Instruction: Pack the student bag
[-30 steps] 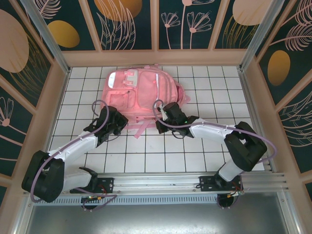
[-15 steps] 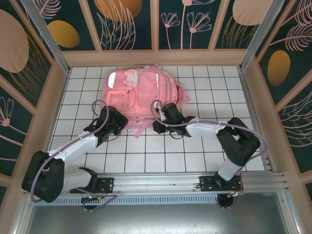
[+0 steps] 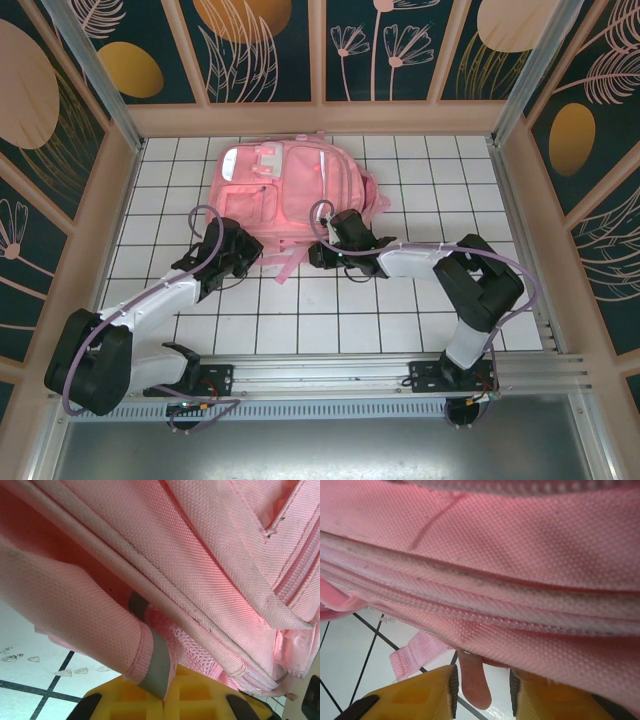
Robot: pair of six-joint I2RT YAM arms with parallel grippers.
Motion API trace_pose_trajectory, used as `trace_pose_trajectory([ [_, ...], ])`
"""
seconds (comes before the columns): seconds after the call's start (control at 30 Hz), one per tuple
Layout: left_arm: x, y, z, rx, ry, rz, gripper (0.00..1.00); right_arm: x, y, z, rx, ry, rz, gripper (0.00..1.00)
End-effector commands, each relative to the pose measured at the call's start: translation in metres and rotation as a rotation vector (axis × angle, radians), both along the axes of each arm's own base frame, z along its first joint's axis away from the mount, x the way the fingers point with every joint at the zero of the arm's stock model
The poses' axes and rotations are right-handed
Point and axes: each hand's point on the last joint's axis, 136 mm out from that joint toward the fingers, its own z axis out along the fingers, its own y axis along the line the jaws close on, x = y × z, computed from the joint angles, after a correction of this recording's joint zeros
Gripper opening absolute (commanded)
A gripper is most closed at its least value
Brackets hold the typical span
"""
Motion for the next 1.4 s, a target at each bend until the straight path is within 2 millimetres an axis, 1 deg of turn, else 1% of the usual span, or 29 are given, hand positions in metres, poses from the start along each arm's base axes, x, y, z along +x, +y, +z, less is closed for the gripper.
trace_pose_trajectory([
  [0.0, 0.013, -0.001, 0.023, -0.020, -0.103, -0.001, 0.00, 0.003, 0.009, 0.008, 0.081, 0.005, -0.011, 0.35],
  [0.07, 0.013, -0.001, 0.022, -0.021, -0.101, -0.004, 0.00, 0.002, 0.009, 0.006, 0.099, 0.016, -0.022, 0.34],
  [0.1, 0.013, -0.001, 0.021, -0.022, -0.097, -0.003, 0.00, 0.002, 0.009, 0.005, 0.106, 0.019, -0.026, 0.31],
  [0.13, 0.013, -0.002, 0.021, -0.022, -0.097, -0.005, 0.00, 0.002, 0.009, 0.005, 0.110, 0.020, -0.031, 0.27],
  [0.27, 0.012, 0.002, 0.021, -0.009, -0.098, 0.006, 0.00, 0.004, 0.004, 0.005, 0.112, 0.018, -0.054, 0.05],
  [0.33, 0.011, 0.005, 0.021, 0.007, -0.096, 0.018, 0.00, 0.005, 0.000, 0.005, 0.105, 0.017, -0.060, 0.00],
  [0.43, 0.009, 0.014, 0.019, 0.037, -0.088, 0.046, 0.00, 0.003, -0.010, 0.001, 0.066, 0.015, -0.069, 0.00],
  [0.67, 0.003, 0.033, 0.006, 0.123, -0.065, 0.097, 0.00, 0.002, -0.045, -0.017, -0.110, 0.006, -0.098, 0.00],
  [0.83, -0.001, 0.044, 0.002, 0.174, -0.059, 0.116, 0.00, 0.007, -0.070, -0.017, -0.232, -0.038, -0.132, 0.00],
  [1.0, -0.004, 0.052, -0.003, 0.211, -0.048, 0.129, 0.00, 0.018, -0.098, -0.011, -0.301, -0.057, -0.183, 0.00],
  [1.17, -0.009, 0.061, -0.009, 0.238, -0.020, 0.150, 0.00, 0.040, -0.131, -0.002, -0.322, -0.062, -0.268, 0.00],
  [1.23, -0.010, 0.065, -0.010, 0.251, -0.018, 0.161, 0.00, 0.046, -0.135, 0.002, -0.335, -0.084, -0.283, 0.00],
  [1.27, -0.009, 0.067, -0.008, 0.258, -0.019, 0.168, 0.00, 0.054, -0.145, 0.005, -0.338, -0.092, -0.315, 0.00],
  [1.3, -0.009, 0.068, -0.008, 0.266, -0.017, 0.169, 0.00, 0.058, -0.149, 0.008, -0.332, -0.098, -0.330, 0.00],
  [1.37, -0.008, 0.071, -0.006, 0.283, -0.013, 0.178, 0.00, 0.061, -0.149, 0.014, -0.306, -0.110, -0.336, 0.00],
])
